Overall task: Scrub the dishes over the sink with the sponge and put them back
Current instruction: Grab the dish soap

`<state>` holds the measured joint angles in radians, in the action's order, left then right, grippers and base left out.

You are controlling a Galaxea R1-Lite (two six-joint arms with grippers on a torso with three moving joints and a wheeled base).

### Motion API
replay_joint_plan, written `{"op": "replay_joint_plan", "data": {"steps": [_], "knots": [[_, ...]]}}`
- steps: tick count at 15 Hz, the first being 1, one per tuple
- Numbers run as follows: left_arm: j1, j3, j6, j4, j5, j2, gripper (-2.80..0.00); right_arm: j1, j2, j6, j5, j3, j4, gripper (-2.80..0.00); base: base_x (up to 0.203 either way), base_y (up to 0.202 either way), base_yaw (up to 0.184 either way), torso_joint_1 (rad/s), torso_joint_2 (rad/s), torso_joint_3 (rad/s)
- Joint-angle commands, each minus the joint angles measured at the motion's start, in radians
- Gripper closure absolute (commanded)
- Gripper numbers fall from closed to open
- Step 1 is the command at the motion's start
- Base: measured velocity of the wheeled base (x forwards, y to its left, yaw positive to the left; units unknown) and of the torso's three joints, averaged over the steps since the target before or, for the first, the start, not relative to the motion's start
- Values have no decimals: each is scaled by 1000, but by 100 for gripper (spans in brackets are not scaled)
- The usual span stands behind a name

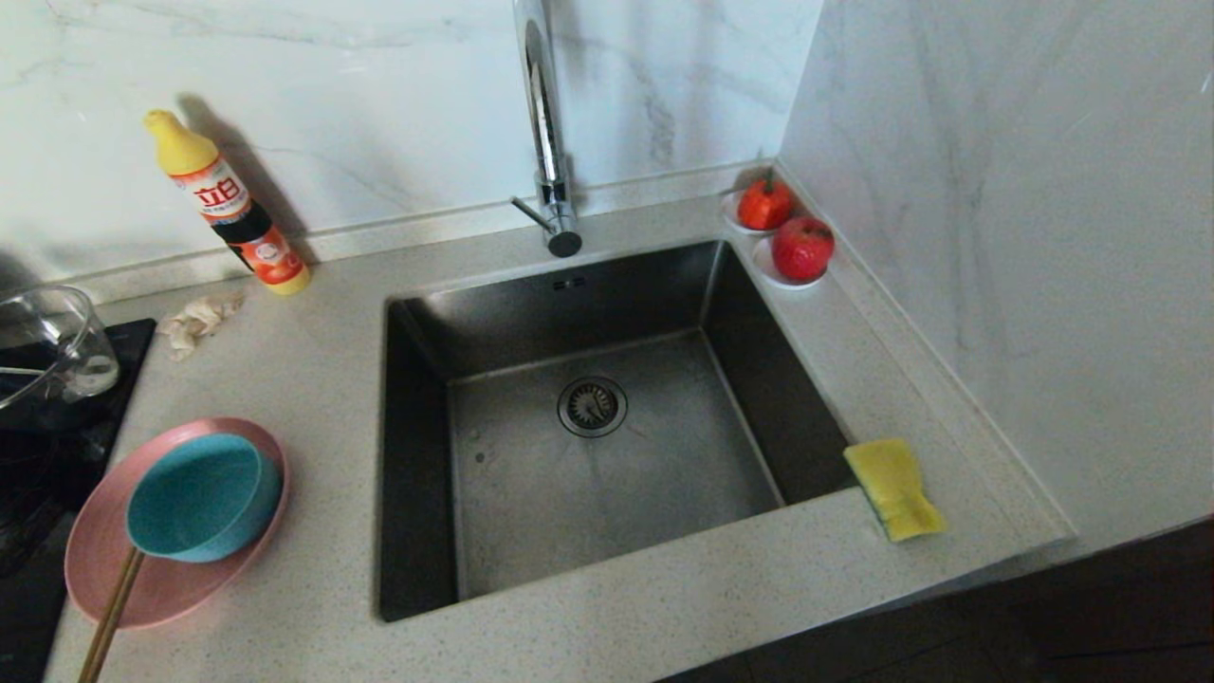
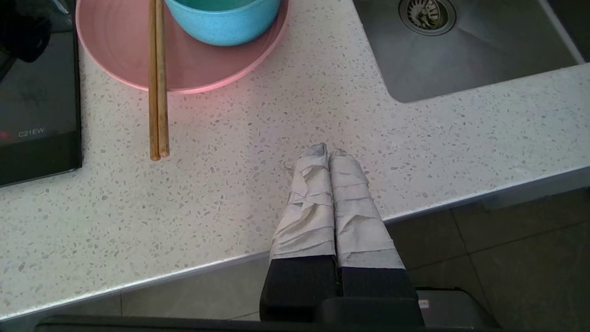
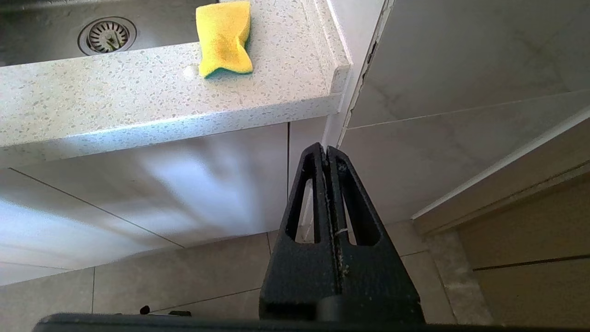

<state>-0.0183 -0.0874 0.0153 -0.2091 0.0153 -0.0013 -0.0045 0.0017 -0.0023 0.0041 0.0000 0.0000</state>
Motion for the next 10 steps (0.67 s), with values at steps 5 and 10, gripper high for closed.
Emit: {"op": "replay_joint_plan", "data": {"steps": [5,10], "knots": [[0,0,0,-1,0,-3,0,0,0,-1,1,0,0,0,0,0,0,0,0,0],[0,-2,0,-3,0,-3,0,0,0,-1,1,0,0,0,0,0,0,0,0,0]]}}
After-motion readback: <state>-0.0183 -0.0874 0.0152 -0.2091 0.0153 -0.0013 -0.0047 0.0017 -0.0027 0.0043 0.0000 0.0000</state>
